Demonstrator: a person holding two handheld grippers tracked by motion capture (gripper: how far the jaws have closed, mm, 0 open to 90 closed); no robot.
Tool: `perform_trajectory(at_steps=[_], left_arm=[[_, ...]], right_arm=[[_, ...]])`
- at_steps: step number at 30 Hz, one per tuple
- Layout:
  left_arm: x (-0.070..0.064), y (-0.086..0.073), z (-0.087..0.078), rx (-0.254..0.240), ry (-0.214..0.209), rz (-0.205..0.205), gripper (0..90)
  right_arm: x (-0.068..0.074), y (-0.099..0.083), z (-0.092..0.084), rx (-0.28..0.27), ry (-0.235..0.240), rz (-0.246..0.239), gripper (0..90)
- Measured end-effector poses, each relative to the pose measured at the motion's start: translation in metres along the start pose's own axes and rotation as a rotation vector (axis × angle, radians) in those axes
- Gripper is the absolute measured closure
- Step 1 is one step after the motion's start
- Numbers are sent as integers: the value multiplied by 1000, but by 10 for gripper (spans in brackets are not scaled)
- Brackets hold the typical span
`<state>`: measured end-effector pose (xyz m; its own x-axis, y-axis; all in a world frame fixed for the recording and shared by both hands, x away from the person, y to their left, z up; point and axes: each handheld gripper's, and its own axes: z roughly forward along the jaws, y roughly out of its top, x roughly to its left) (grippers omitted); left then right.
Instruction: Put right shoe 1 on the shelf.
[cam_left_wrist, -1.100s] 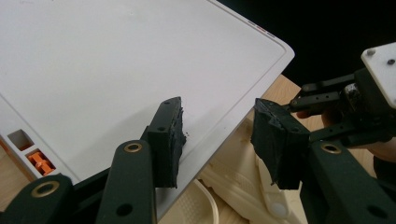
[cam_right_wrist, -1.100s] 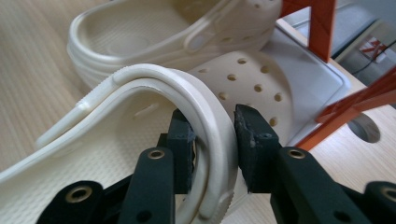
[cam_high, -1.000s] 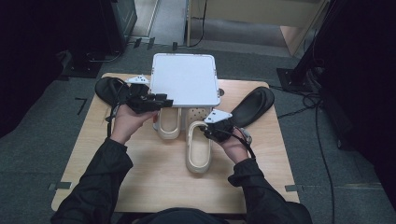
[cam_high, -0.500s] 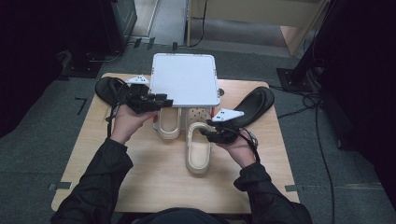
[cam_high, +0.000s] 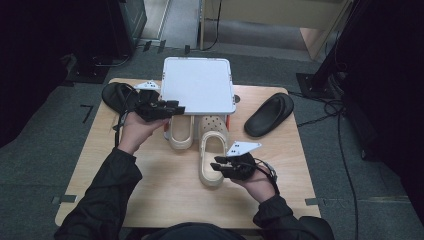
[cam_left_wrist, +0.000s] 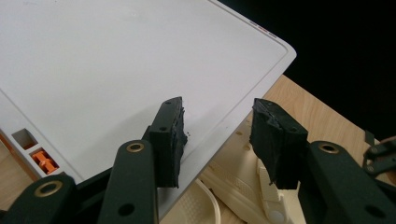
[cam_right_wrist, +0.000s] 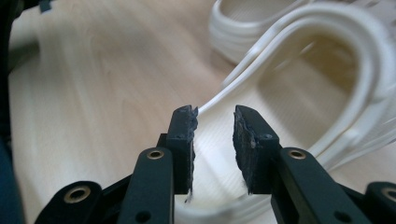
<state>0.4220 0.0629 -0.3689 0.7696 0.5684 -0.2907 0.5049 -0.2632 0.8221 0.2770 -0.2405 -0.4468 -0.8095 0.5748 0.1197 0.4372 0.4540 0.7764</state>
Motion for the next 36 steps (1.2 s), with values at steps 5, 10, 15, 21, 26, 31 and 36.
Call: perform_trajectory(at_steps=[5, 10, 15, 21, 26, 31, 36], left_arm=[[0, 0, 0, 0, 2, 0, 548], [-1, 0, -1, 5, 10, 10, 549], [-2, 0, 0, 4, 16, 11, 549], [-2, 0, 0, 4, 19, 17, 553], [-2, -1, 0, 4, 12, 18, 568], [-2, -1, 0, 3, 12, 19, 570], [-2, -2, 0, -6, 10, 22, 571]], right_arm=[[11, -15, -3, 13, 15, 3, 707], [20, -27, -6, 16, 23, -8, 745], [29, -37, -4, 41, 51, 6, 764], [38, -47, 7, 118, 72, 6, 773], [34, -50, 16, 157, 27, -1, 789], [32, -47, 17, 139, 5, -6, 819], [26, -44, 20, 120, -16, 15, 828]])
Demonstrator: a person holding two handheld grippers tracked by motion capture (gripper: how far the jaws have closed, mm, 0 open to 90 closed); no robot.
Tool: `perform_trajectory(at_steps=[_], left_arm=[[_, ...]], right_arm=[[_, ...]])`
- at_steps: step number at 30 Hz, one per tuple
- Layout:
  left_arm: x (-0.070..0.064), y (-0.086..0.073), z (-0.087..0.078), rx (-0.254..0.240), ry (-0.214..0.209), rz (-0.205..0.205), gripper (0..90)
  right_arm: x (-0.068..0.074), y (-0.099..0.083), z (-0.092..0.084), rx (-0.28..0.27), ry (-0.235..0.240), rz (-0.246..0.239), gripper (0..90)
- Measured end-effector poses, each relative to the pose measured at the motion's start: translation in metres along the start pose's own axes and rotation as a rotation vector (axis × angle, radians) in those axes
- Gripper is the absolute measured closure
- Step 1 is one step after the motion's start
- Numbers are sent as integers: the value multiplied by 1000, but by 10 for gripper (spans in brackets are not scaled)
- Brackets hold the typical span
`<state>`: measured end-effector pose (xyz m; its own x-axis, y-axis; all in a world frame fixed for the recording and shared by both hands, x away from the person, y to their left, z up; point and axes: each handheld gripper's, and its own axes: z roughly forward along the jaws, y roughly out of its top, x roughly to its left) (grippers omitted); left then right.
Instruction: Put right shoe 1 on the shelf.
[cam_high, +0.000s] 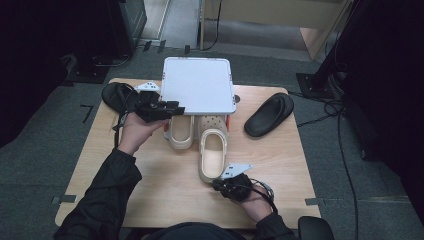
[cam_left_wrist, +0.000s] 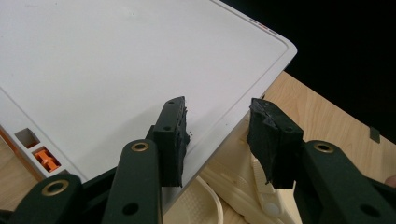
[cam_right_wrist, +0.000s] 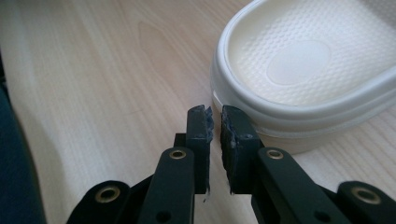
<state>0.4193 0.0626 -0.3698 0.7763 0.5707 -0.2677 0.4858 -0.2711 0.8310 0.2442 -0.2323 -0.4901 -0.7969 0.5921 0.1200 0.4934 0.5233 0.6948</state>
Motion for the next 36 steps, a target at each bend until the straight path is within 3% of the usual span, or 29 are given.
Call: perform_trajectory(at_steps=[2, 7, 12, 20, 25, 29, 36], left_arm=[[0, 0, 0, 1, 1, -1, 573], [0, 0, 0, 0, 1, 3, 577], [0, 0, 0, 0, 1, 5, 580], [0, 0, 0, -1, 4, 9, 585], [0, 0, 0, 0, 4, 6, 587], [0, 0, 0, 0, 8, 11, 589], [0, 0, 0, 1, 2, 15, 599]], right_arm=[[-2, 1, 2, -4, 16, 12, 828], [-1, 7, 5, -30, -18, -9, 825], [-10, 13, 1, -70, -23, 14, 835], [-11, 15, 2, -68, -19, 2, 848], [-6, 12, 10, -17, -9, -10, 852], [-7, 13, 15, -9, -10, -26, 875], [-16, 21, 13, -47, -70, -14, 842]])
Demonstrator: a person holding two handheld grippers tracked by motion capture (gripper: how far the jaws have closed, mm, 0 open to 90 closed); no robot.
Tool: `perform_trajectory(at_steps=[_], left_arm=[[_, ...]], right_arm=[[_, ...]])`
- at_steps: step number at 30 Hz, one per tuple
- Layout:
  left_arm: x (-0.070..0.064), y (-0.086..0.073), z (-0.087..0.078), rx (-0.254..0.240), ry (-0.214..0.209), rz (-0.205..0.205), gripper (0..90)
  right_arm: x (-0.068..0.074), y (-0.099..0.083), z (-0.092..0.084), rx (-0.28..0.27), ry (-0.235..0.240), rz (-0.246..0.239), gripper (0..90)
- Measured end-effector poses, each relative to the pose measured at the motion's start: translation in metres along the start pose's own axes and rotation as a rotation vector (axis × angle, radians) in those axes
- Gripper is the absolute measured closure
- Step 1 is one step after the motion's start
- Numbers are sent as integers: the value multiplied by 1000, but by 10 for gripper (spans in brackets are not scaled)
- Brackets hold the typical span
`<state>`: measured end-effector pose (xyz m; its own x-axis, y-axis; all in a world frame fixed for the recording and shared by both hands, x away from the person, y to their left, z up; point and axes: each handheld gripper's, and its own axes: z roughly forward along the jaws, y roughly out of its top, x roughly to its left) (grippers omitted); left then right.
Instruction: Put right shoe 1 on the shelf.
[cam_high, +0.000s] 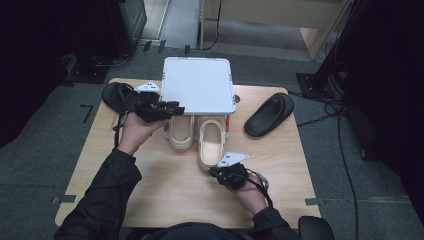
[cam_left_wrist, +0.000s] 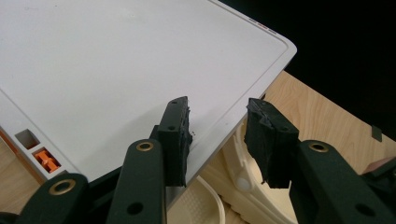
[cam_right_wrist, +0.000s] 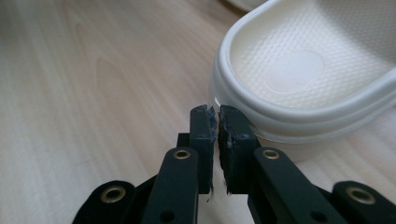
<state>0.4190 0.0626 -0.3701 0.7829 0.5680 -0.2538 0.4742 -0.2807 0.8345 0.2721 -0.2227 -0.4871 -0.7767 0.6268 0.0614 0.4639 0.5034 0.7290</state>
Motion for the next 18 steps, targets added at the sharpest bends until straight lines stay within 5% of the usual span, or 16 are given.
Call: perform_trajectory(at_steps=[18], left_arm=[[0, 0, 0, 0, -2, -11, 602]], right_arm=[[-37, 30, 17, -37, -47, 26, 837]])
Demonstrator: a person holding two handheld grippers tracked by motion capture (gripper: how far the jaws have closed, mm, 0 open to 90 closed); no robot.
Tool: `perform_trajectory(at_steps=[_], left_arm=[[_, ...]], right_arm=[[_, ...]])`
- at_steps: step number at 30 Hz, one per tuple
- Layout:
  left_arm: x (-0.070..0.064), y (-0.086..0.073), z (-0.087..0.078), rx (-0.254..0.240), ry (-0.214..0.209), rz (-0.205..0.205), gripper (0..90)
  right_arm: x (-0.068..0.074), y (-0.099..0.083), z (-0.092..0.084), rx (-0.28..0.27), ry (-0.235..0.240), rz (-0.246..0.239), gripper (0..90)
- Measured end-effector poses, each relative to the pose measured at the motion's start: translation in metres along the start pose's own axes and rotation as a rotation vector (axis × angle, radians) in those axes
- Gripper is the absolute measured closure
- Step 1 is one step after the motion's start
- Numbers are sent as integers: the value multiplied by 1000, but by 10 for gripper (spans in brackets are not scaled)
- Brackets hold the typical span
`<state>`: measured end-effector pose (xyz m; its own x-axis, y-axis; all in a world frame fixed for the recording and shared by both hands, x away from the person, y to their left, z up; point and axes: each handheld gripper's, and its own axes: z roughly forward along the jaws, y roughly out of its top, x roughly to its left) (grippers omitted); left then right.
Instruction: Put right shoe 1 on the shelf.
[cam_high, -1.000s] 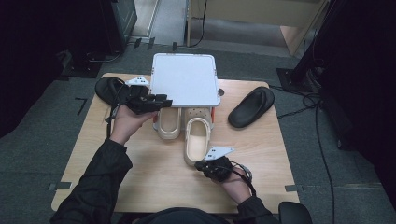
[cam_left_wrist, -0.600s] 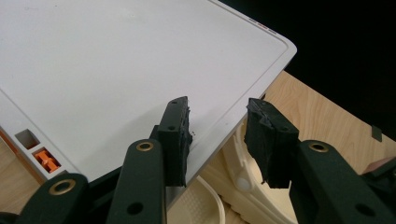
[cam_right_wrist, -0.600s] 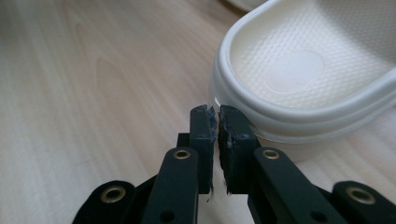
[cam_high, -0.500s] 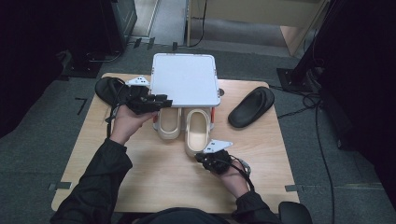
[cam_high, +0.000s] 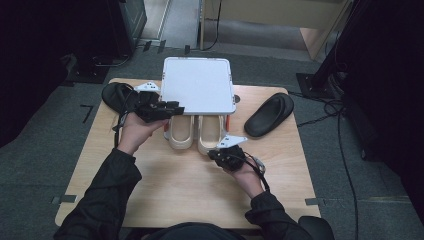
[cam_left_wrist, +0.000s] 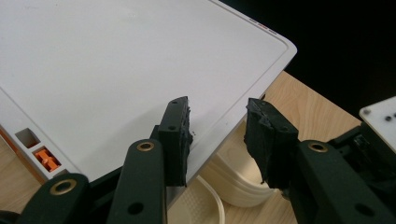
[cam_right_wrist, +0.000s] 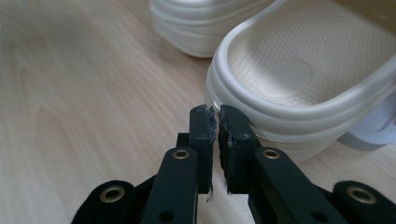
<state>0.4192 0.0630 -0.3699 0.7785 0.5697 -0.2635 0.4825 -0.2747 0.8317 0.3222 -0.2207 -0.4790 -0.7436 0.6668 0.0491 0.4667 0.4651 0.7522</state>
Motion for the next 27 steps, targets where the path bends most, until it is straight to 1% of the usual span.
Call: perform_trajectory(at_steps=[2, 4, 6, 8, 12, 15, 17, 19, 20, 21, 24, 27], left_arm=[[0, 0, 0, 0, 0, 0, 602], [0, 0, 0, 0, -1, 0, 601], [0, 0, 0, 0, -1, -1, 602], [0, 0, 0, 1, -1, -2, 601], [1, 0, 0, 0, -6, -8, 601], [0, 0, -1, 2, 7, 1, 604], [0, 0, -1, 2, 11, 3, 603], [1, 0, -2, 1, -4, -11, 589], [2, 0, -2, 0, -11, -25, 581], [3, 0, -3, 1, -8, -29, 573], [4, 1, -6, 9, 0, -32, 556], [4, 1, -8, 17, 8, -34, 540]], right_arm=[[-4, 2, 1, 1, -11, 3, 836], [-9, 3, 3, -8, -12, 19, 831], [-15, 4, 6, -6, 5, 37, 819], [-20, 5, 7, -12, 11, 55, 816], [-29, 7, 11, -30, 19, 62, 805], [-31, 7, 13, -39, 15, 64, 783], [-31, 7, 13, -41, 22, 63, 757], [-29, 7, 12, -34, 19, 63, 734], [-29, 8, 11, -34, 23, 65, 729], [-29, 8, 10, -37, 25, 62, 717], [-29, 9, 5, -37, 39, 80, 676], [-28, 7, 1, -29, 68, 93, 639]])
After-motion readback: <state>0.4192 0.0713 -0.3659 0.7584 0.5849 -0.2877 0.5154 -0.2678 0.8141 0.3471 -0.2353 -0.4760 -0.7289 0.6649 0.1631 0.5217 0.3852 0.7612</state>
